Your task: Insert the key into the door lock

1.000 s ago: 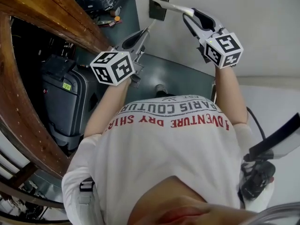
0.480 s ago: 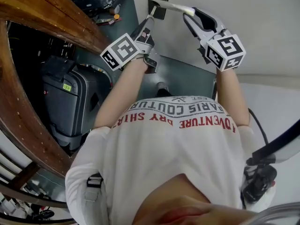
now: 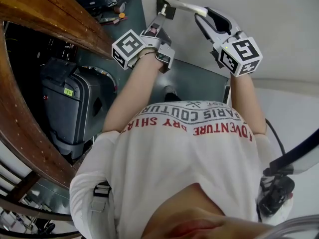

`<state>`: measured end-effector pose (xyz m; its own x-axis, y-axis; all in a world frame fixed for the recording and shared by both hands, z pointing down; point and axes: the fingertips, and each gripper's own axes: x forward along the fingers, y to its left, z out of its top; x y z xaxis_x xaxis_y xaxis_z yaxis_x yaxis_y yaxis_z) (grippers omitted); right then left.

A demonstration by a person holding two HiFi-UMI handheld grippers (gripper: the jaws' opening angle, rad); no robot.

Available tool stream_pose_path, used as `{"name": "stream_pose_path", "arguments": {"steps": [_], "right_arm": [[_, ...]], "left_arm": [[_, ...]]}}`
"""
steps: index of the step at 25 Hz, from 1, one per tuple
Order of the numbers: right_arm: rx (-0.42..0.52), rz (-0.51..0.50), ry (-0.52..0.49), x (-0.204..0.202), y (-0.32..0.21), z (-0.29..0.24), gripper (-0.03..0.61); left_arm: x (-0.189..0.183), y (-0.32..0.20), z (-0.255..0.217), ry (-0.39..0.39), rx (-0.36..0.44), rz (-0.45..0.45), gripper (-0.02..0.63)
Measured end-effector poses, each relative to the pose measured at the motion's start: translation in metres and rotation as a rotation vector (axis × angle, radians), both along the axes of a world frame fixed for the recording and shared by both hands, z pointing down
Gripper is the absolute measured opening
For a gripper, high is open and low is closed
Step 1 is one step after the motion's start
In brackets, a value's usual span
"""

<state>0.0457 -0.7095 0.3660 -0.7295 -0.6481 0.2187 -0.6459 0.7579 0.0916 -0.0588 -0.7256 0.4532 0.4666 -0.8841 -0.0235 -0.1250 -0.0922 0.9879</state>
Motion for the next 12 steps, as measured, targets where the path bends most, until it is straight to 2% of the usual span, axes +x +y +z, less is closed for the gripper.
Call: {"name": "stream_pose_path", "arguments": {"steps": [6, 12], "right_arm": [[0.005, 0.002, 0.000, -0.0004, 0.0007, -0.0015, 0.141], [0.012, -0.002, 0.008, -0.0012, 0.0025, -0.0013, 0.140]], "left_arm": [[0.0019, -0.0029, 0.0013, 0.061, -0.010, -0.016, 0.023], [0.0036, -0.0099, 0.0019, 0.087, -0.015, -0.036, 0.023]]}}
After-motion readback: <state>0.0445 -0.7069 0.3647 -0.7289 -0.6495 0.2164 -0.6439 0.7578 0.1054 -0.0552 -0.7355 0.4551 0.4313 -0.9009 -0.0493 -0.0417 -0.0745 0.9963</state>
